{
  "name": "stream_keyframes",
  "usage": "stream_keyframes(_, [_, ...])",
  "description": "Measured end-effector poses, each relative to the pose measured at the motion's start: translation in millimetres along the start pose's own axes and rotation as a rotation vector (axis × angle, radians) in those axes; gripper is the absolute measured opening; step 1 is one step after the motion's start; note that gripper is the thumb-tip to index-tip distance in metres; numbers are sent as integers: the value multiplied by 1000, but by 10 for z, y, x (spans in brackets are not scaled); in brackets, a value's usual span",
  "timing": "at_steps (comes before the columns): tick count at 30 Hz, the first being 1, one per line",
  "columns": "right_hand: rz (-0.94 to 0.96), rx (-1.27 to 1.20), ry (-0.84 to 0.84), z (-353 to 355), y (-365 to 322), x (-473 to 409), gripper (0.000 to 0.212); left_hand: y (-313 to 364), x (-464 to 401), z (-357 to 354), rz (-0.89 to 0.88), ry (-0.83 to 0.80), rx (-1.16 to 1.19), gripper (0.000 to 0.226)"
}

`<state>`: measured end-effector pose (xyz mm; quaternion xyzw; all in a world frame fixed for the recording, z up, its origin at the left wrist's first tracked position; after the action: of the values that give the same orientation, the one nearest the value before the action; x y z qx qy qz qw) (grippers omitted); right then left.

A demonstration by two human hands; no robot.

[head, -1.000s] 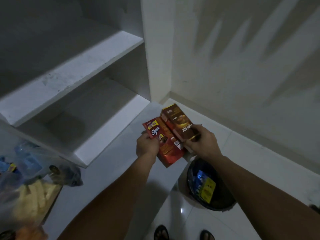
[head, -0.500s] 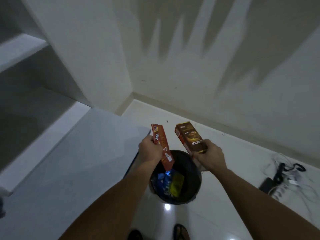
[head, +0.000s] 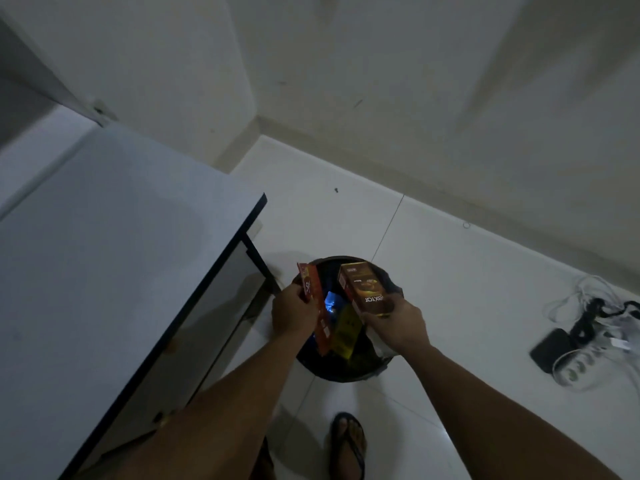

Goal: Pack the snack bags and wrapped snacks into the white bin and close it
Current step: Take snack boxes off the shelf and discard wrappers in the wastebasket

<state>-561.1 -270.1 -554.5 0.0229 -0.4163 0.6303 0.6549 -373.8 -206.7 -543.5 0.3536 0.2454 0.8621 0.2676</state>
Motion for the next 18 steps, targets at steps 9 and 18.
stream_keyframes(9, [43,90,-43,-95,-90,-89,40,-95,-71,142,45,-92,-24,42])
stream_keyframes(18, [253,112,-73,623,-1292,484,52,639,381,1180,-46,-239,-58,46])
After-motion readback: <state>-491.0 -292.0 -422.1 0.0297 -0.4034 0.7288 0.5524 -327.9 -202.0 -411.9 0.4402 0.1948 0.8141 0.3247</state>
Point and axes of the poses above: each hand's wrist, its own x-axis away from the middle knuckle, its own z-axis out of the back of the hand, y = z × x, the point moved 3 cm from there along -x, towards the middle knuckle, and after that the axes turned 1 degree about -z, right-handed, at the moved point
